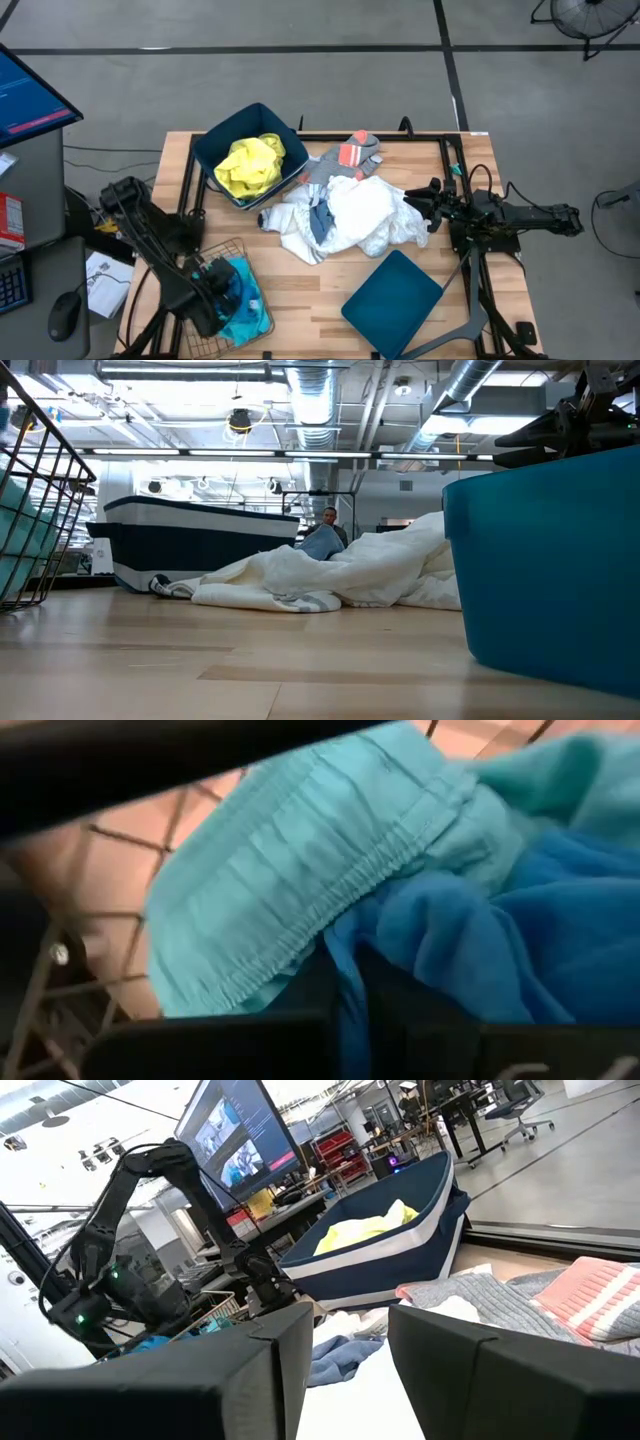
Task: Pick & Place Cloths
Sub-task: Put the blue short into the wire basket
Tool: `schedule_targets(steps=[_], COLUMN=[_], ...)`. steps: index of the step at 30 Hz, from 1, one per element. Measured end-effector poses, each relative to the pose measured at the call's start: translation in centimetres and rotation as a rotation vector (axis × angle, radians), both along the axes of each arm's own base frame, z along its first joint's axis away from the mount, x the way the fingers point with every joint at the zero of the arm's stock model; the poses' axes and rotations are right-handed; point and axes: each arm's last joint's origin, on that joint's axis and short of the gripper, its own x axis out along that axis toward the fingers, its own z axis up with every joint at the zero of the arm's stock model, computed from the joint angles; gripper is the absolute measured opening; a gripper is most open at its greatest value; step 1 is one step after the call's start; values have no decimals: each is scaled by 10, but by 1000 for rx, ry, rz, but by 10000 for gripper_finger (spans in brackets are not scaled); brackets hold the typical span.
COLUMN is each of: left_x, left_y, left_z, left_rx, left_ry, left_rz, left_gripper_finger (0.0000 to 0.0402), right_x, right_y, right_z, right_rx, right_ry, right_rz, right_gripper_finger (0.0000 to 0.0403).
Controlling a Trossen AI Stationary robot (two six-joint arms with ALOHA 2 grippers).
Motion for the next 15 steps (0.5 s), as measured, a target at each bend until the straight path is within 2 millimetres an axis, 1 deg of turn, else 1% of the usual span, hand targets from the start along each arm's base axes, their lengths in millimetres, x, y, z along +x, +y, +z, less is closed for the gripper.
schedule_targets(steps=[4,11,13,15], left_x=[2,0,0,-3], left_y=[-4,-5,-4,-1], left_z=[-5,-6,-4,1], left_rx=[-39,-90,-109,-148], left_ry=[29,7,10,14], left_rz=[6,1,3,4], left_gripper_finger=[41,124,149,173], right_x=[0,0,0,0], right_y=[0,0,0,0], right_z=[0,0,0,0], right_rx=[0,0,0,0], right_ry=[0,0,0,0], right_rz=[0,0,-1,0], right_gripper_finger=[129,129,129,129])
